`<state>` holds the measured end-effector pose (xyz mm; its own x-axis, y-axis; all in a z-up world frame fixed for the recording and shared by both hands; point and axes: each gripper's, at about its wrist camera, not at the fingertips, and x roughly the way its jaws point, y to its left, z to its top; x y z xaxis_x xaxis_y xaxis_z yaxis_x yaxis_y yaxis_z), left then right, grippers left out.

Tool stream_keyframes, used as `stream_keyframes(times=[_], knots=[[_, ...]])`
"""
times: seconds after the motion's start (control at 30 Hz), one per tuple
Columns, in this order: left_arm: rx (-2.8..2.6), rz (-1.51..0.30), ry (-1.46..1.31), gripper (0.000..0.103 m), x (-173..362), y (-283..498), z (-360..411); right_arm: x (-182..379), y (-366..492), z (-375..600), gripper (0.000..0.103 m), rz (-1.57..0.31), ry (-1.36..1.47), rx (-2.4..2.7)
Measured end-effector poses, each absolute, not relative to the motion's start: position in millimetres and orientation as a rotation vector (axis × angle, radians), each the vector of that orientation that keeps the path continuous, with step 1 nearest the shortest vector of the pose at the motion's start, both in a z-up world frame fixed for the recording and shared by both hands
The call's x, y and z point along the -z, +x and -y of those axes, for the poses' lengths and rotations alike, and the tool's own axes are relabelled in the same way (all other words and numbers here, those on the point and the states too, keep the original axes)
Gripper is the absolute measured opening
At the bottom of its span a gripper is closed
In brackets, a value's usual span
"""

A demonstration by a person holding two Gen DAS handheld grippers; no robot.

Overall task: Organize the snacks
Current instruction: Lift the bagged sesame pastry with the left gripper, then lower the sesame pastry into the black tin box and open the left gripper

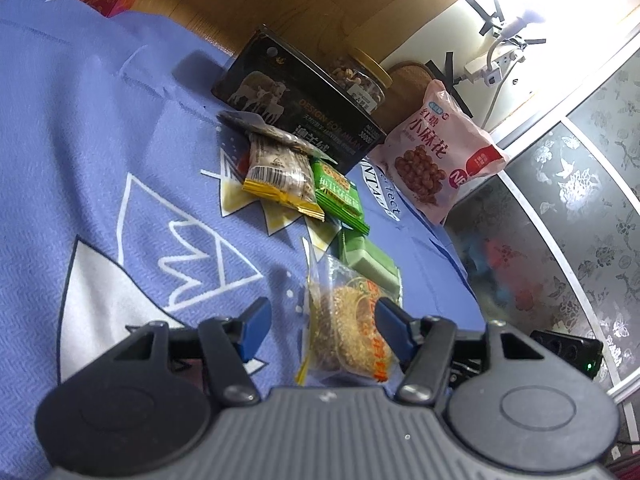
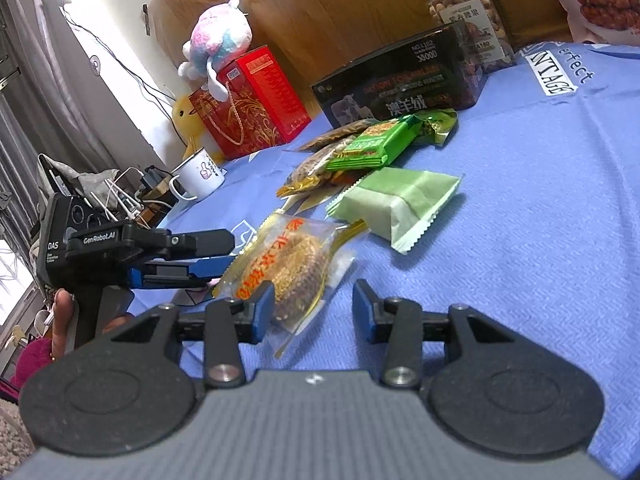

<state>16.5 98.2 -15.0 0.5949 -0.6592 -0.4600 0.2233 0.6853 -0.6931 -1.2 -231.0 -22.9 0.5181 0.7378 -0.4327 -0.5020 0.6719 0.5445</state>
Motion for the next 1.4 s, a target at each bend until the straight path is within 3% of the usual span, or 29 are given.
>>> stream_keyframes(times=[0.37, 0.83, 1.13, 1.23, 1.27, 1.4], knots=[[0.558, -0.774, -0.640, 0.059, 15.4, 15.8, -99.2, 24.4, -0.1, 231.2, 0.063, -0.686, 0.407, -0.807], [0.559, -0.776, -0.635, 0.059, 15.1, 15.6, -99.2, 26.1, 1.8, 234.4, 0.064, -0.693, 0.466, -0.799], [0.595, -0.800, -0.610, 0.059, 12.2, 15.5, -90.8, 17.3, -7.2, 219.4, 0.059, -0.664, 0.294, -0.796], [0.598, -0.816, -0.583, 0.049, 12.6, 17.3, -84.9, 15.6, -9.9, 209.0, 0.054, -0.657, 0.213, -0.818], [0.597, -0.829, -0.572, 0.037, 12.9, 18.1, -82.4, 14.8, -11.9, 205.0, 0.053, -0.647, 0.172, -0.816], [0.582, -0.840, -0.572, 0.029, 13.1, 18.2, -82.0, 14.3, -10.9, 202.8, 0.040, -0.630, 0.139, -0.823]])
